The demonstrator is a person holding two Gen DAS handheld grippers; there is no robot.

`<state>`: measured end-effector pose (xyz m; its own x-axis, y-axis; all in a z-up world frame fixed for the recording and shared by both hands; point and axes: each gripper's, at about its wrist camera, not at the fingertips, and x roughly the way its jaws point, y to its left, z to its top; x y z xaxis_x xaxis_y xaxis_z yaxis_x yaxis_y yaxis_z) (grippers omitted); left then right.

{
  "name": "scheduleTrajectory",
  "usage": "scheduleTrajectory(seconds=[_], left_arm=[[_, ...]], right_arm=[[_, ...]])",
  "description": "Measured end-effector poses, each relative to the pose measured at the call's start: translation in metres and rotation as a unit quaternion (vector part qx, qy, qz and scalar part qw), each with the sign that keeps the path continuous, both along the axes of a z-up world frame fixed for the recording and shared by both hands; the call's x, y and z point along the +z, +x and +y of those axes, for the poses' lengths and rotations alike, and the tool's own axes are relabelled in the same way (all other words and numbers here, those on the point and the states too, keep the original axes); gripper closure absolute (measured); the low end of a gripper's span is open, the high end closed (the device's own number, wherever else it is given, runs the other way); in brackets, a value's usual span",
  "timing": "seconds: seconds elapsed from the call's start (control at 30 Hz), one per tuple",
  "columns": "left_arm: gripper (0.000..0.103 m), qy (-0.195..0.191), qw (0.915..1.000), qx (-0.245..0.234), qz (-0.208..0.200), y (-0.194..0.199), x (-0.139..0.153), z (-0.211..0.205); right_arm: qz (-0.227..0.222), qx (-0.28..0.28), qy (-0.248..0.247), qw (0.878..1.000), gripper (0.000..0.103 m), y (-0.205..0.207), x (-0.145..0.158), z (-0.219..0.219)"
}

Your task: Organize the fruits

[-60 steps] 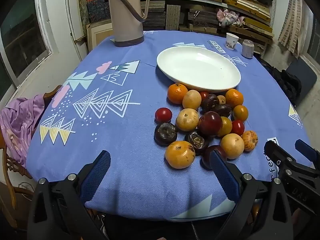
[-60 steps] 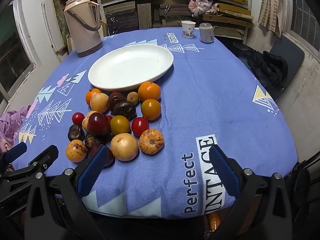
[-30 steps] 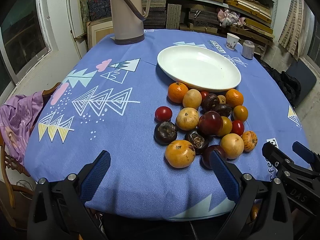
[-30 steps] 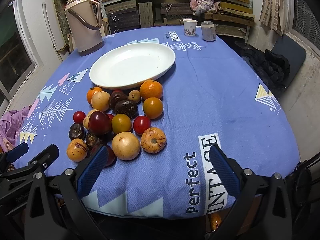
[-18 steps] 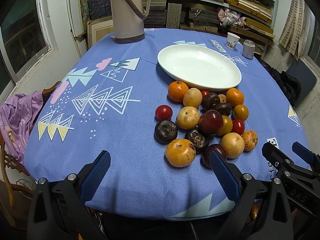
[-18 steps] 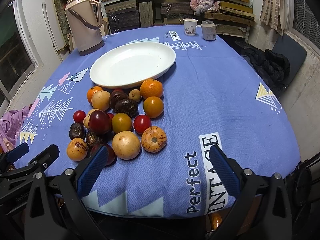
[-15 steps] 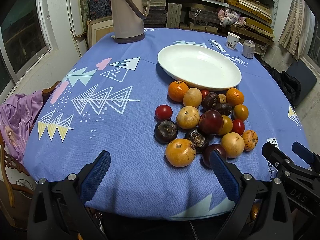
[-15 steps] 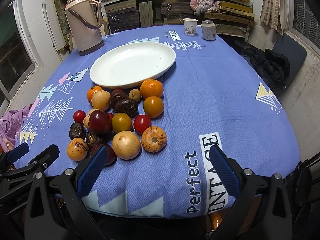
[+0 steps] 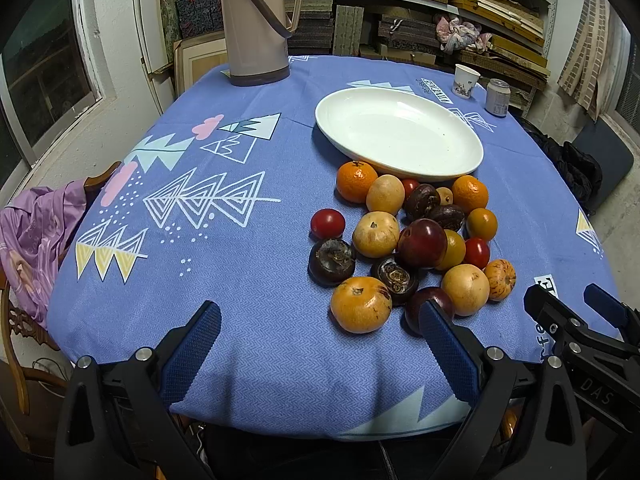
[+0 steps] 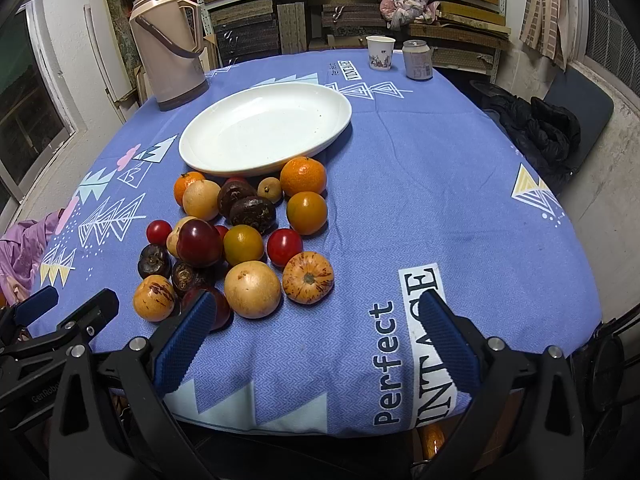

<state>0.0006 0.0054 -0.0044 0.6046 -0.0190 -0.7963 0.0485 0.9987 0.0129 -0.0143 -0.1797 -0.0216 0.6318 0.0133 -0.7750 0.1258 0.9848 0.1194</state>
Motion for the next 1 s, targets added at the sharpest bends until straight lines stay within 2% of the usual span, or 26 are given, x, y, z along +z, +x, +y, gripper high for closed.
scheduleTrajectory(seconds=[1.0], left_arm=[[0.003, 0.000, 1.0000, 0.000, 0.002, -0.0013, -0.0058, 0.0001]], right_arm=[[0.002, -0.001, 0.001, 1.000, 0.004, -0.0005, -0.0034, 0.0008]])
